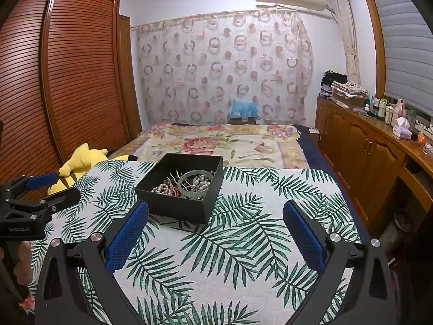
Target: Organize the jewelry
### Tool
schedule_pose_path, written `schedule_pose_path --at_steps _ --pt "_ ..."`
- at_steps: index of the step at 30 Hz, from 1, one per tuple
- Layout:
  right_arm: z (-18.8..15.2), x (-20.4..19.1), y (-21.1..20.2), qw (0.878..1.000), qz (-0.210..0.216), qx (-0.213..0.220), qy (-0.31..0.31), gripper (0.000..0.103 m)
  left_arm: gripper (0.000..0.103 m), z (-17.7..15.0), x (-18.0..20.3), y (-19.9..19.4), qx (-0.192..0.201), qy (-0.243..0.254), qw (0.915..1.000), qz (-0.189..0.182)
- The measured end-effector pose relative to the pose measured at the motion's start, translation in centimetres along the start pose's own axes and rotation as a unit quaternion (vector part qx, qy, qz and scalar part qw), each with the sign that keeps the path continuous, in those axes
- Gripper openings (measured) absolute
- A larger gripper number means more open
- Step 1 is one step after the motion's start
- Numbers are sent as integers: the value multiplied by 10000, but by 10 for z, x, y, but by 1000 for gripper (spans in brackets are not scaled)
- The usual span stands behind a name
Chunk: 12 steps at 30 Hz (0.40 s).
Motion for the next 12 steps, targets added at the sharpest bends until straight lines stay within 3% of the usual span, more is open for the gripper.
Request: schedule_pose_path --at_steps 12 --pt "-1 -2 1 10000 -2 4 2 100 95 1 1 -4 -18 3 10000 -1"
Point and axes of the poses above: each gripper's, at about its wrist camera, not at the fingertips, and y roughly the way its jaws point, x to its right, z to its top, the point moved 3 cm from there along y, roughly the way its jaws point, and after that the axes turned 5 degrees about z, right-handed, at the moved point
